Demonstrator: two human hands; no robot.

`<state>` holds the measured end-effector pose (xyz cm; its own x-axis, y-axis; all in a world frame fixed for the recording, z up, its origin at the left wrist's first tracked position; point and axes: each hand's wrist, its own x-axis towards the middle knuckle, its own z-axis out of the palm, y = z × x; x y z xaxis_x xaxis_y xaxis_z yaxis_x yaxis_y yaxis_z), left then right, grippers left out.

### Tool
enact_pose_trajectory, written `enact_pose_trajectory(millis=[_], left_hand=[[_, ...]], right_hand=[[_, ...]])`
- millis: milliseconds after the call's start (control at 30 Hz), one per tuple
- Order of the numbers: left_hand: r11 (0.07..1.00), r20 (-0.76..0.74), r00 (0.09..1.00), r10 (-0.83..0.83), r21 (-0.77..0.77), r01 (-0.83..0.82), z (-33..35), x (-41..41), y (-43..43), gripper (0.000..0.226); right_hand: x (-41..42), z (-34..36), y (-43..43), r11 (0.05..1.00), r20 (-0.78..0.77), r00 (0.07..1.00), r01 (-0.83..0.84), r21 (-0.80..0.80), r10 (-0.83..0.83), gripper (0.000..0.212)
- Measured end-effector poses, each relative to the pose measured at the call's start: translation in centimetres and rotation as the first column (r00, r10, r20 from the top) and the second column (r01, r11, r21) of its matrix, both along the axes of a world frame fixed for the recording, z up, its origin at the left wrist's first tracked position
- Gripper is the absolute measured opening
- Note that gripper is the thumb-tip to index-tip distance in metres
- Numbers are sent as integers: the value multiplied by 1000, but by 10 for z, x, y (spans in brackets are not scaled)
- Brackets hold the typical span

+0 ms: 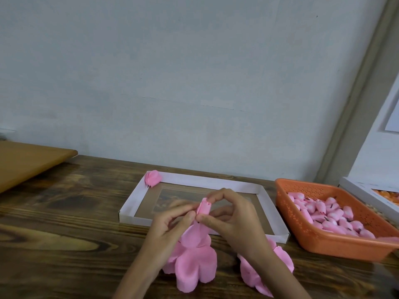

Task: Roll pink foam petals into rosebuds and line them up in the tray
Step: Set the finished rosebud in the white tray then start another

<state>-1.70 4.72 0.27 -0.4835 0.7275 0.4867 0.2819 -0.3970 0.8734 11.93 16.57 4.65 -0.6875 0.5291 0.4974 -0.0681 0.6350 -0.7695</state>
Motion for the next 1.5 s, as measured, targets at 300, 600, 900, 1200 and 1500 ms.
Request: enact_pose_trajectory(millis=[300, 600, 900, 1200, 1500], left_hand=[[998, 143, 989, 23, 47, -30, 2, 0, -3, 22], [987, 170, 981, -88, -118, 109, -3, -8, -12, 54], [985, 321, 936, 145, 42, -167, -1, -5, -5, 21], [952, 417, 864, 284, -11, -307, -12, -7, 4, 17], [950, 300, 921, 250, 106, -292, 1, 6, -2, 23]], right_hand=[[2, 1, -2, 998, 20, 999, -26, -54, 27, 45], [10, 12, 7, 996, 15, 1000, 4, -86, -3, 21], [9, 13, 3, 994, 105, 989, -108, 12, 107, 26], [3, 17, 3, 986, 100, 981, -165, 15, 163, 26], [-9, 17, -1, 978, 173, 977, -150, 147, 124, 19]])
